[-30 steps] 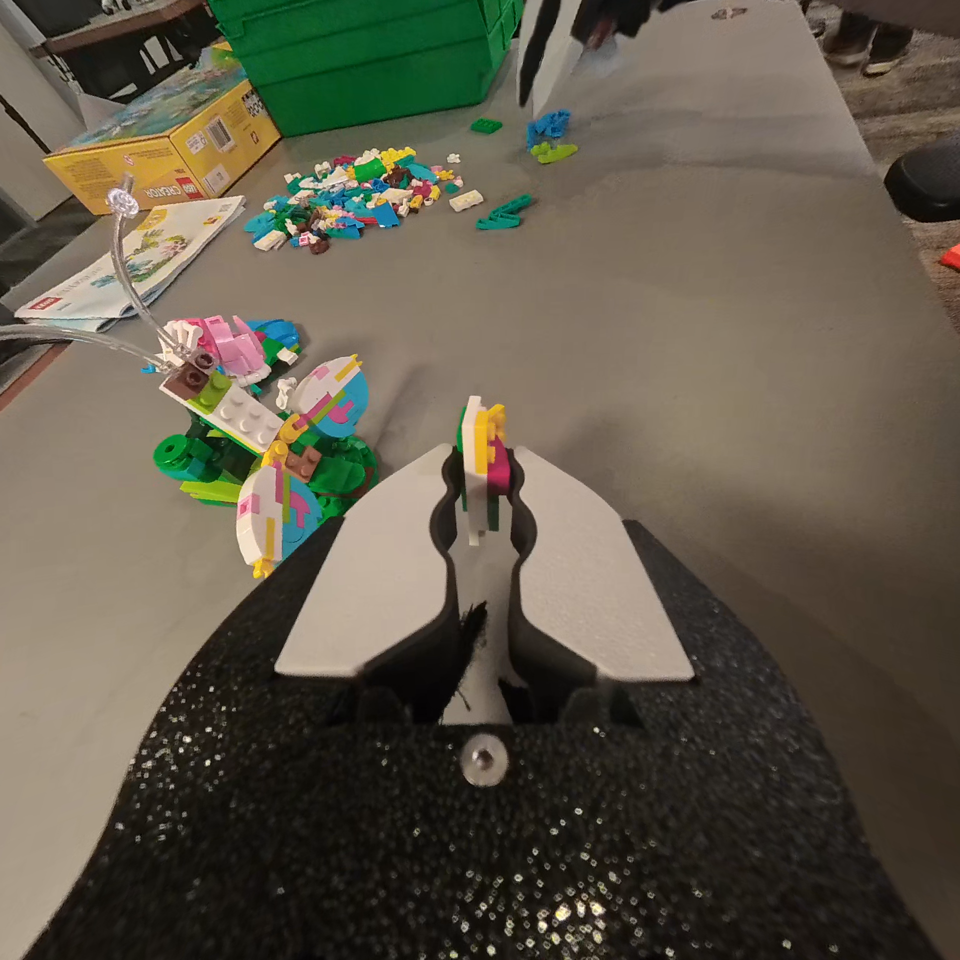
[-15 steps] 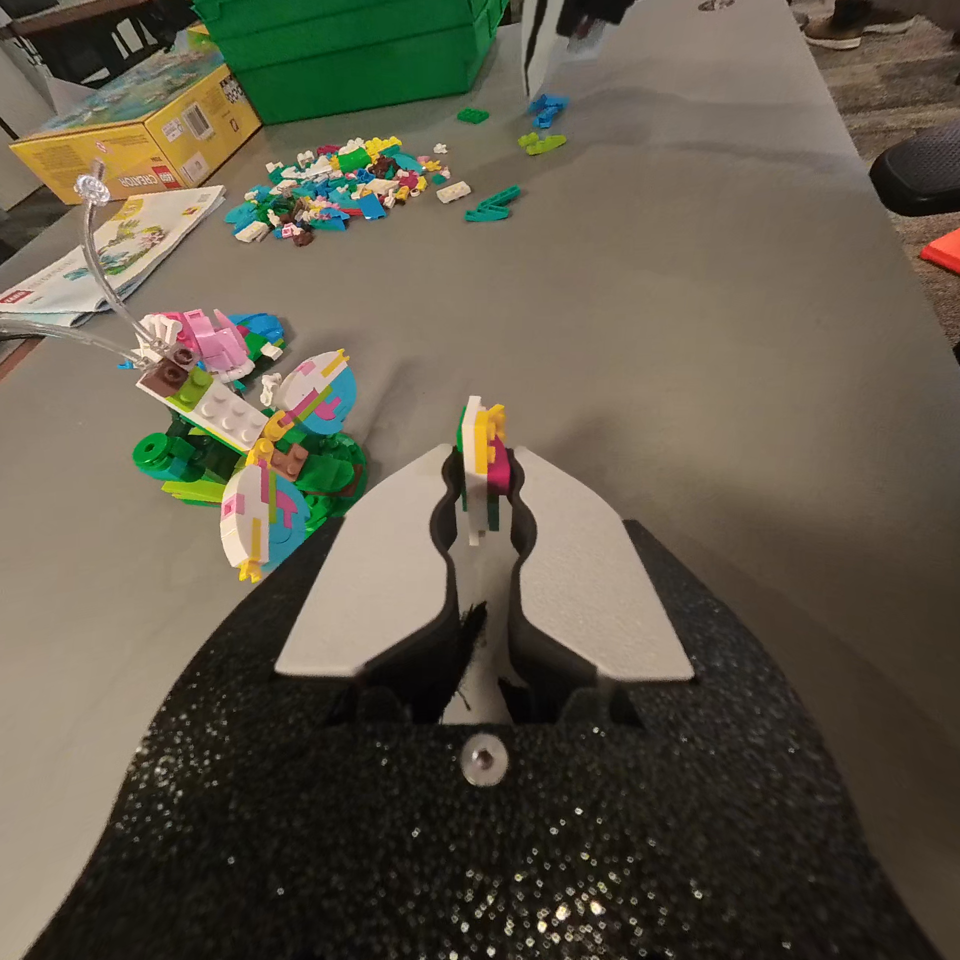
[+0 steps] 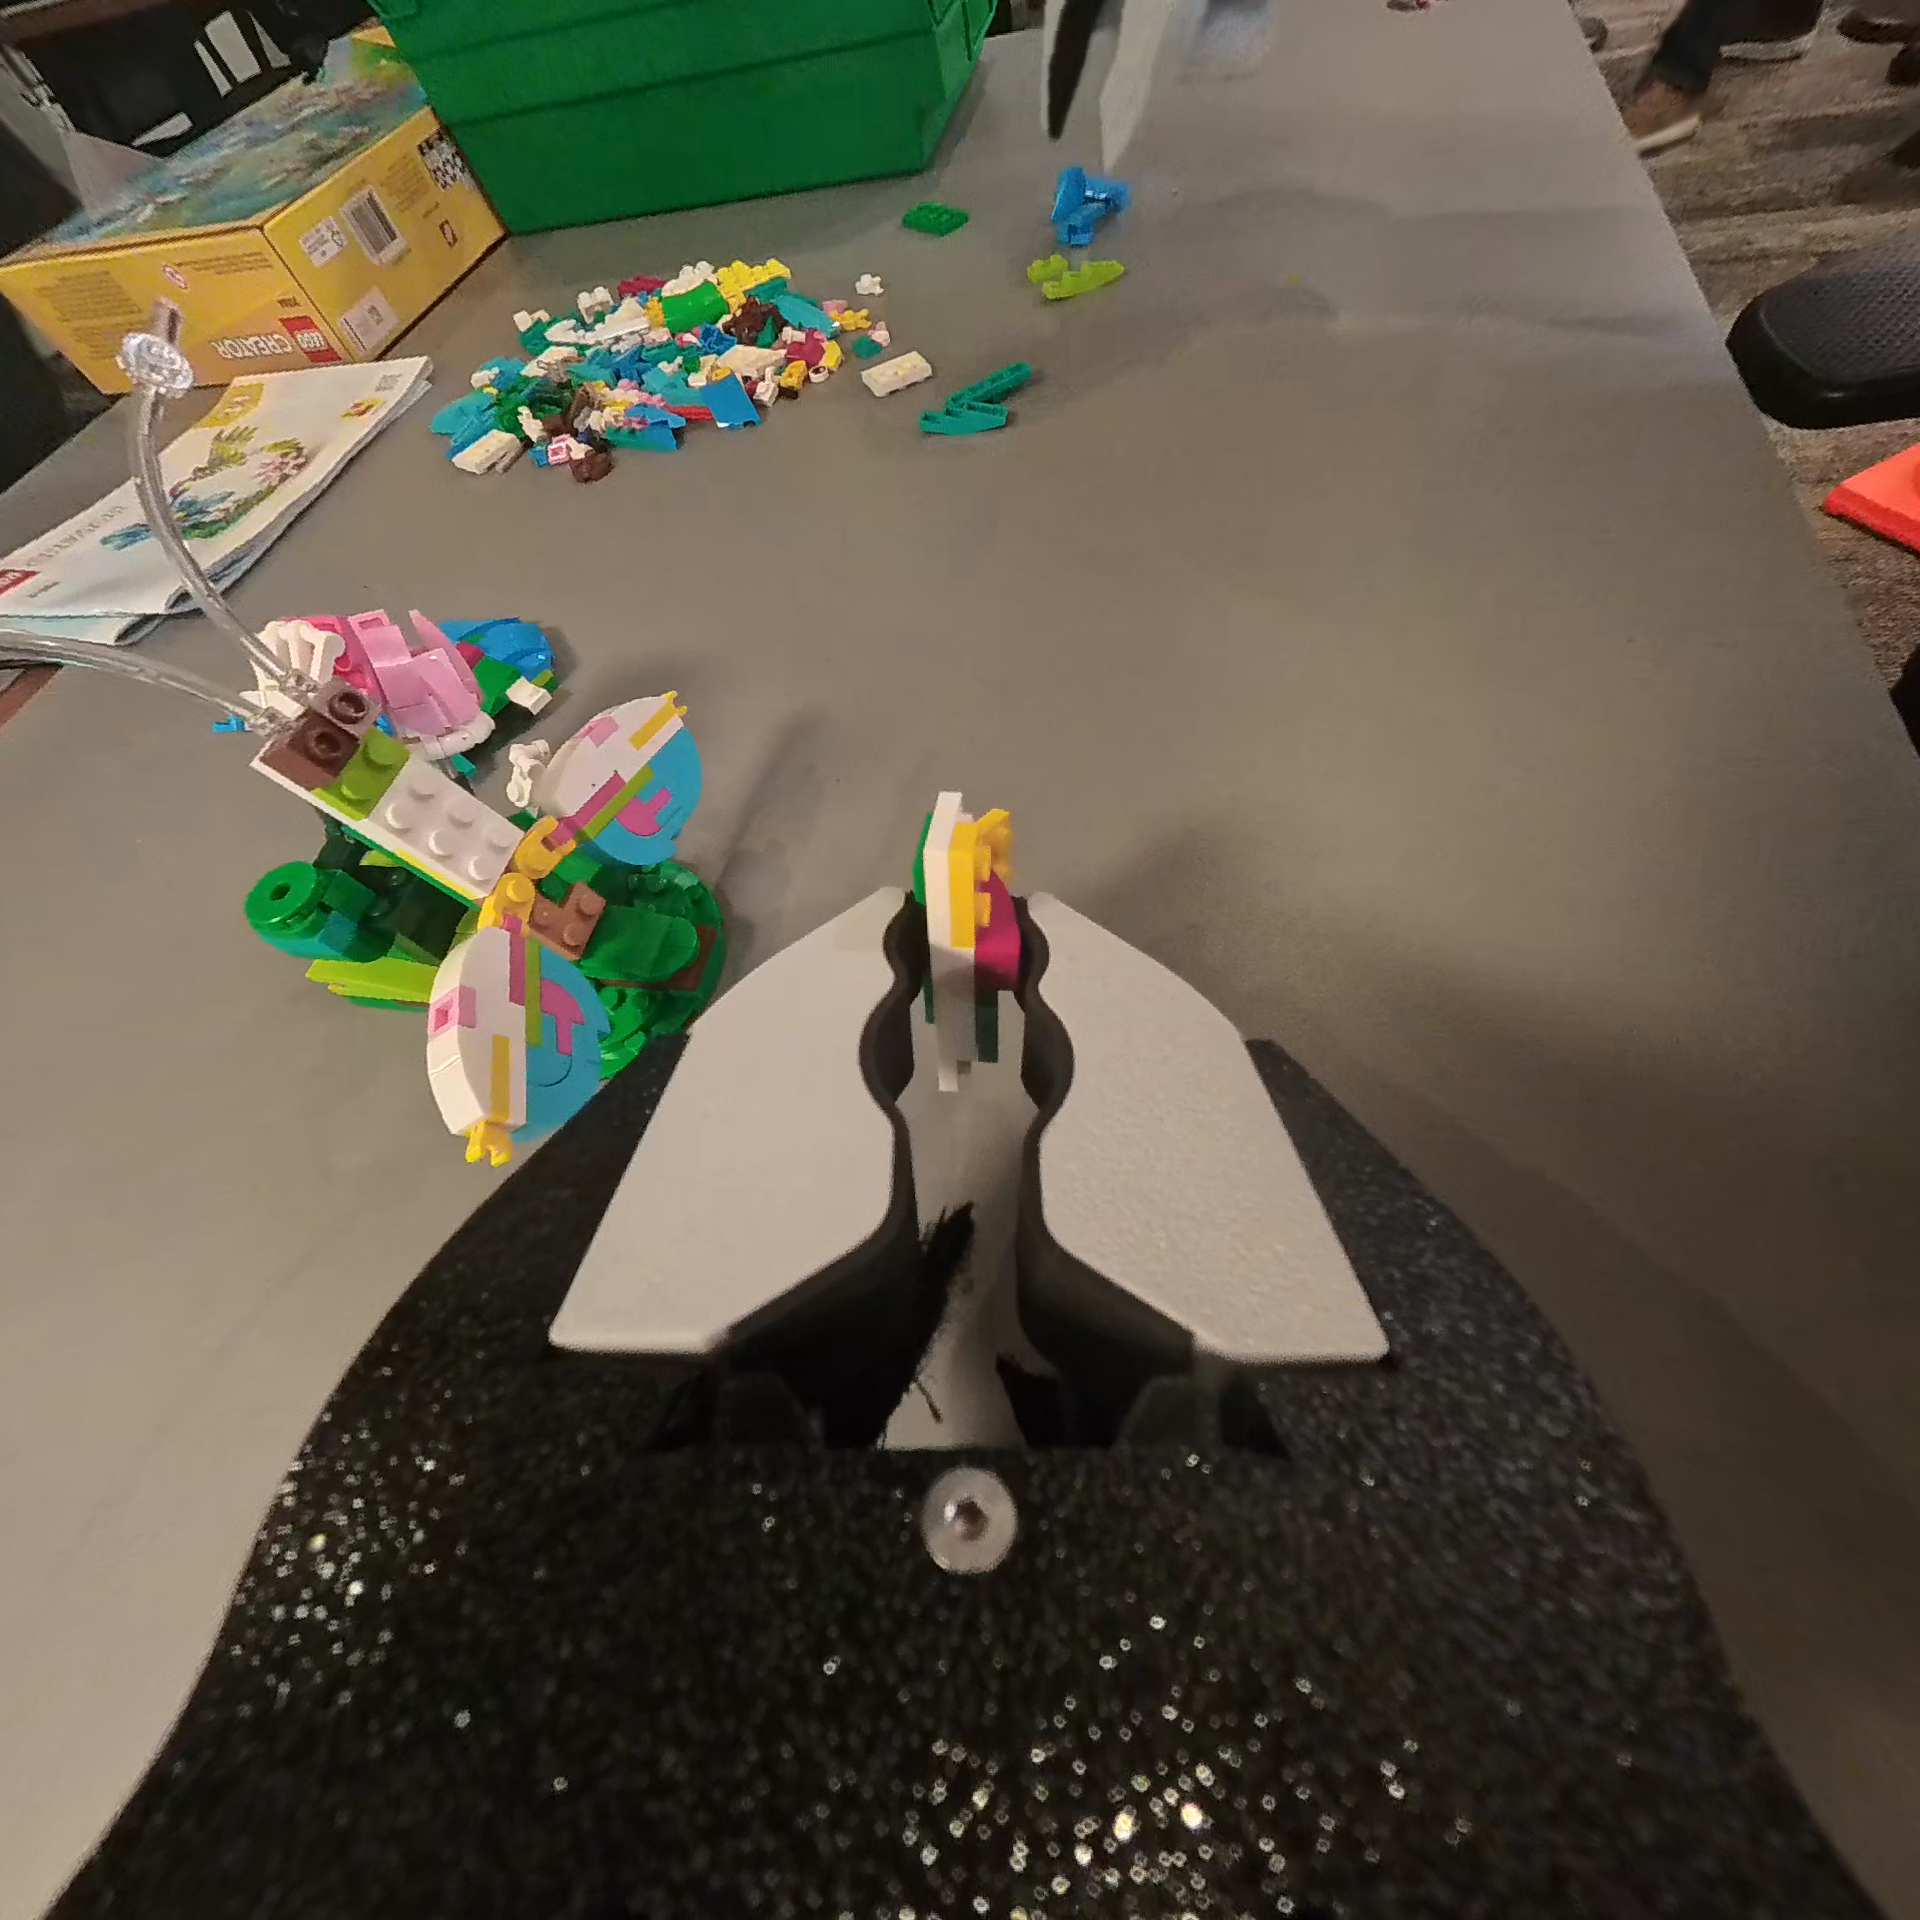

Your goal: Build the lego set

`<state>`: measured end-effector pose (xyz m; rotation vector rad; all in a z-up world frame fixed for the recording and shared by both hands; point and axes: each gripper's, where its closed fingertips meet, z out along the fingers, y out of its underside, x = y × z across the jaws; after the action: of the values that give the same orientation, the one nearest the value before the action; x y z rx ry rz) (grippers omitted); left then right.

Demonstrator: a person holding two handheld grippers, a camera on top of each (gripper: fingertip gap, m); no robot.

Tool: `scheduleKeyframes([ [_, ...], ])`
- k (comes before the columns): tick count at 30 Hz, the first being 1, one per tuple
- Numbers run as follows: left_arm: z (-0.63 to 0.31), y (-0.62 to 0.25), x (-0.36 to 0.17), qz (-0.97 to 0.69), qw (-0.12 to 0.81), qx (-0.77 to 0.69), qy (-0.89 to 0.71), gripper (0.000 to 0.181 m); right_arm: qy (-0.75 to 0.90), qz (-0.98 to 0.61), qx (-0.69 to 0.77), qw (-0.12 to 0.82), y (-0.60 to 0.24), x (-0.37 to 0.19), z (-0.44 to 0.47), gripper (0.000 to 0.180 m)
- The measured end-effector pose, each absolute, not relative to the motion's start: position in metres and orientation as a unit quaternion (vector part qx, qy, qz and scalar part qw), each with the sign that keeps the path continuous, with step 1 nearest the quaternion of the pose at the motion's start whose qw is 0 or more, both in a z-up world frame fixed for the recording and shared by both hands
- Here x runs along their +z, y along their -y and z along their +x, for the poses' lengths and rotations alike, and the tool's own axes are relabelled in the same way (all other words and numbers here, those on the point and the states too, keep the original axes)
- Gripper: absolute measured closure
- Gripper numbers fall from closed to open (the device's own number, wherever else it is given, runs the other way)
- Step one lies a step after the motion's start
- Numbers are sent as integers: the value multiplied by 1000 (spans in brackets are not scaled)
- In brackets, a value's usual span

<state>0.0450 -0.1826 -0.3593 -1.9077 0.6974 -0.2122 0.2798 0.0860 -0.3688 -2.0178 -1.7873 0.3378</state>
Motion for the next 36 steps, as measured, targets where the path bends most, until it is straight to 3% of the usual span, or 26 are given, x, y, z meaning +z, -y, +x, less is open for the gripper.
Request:
scheduleKeyframes([
  [9, 49, 184, -361, -797, 517, -91, -299, 165, 674, -712, 106, 168, -77, -397, 263, 134],
  [16, 49, 184, -362, -798, 515, -91, -301, 165, 683, -706, 103, 159, -82, -398, 259, 166],
  [23, 50, 184, -362, -798, 513, -91, -303, 165, 687, -697, 126, 165, -76, -397, 241, 166],
  [25, 50, 184, -363, -798, 513, -91, -302, 165, 687, -694, 130, 171, -75, -395, 236, 158],
  [28, 48, 184, -362, -798, 516, -92, -299, 165, 685, -688, 109, 214, -80, -382, 229, 150],
  [30, 48, 184, -357, -794, 524, -108, -289, 165, 682, -654, 127, 301, -67, -351, 206, 148],
  [33, 49, 186, -342, -776, 551, -180, -249, 165, 683, -545, 258, 411, 12, -294, 145, 146],
  [36, 52, 190, -323, -740, 576, -273, -215, 165, 707, -441, 384, 398, 114, -274, 98, 146],
])
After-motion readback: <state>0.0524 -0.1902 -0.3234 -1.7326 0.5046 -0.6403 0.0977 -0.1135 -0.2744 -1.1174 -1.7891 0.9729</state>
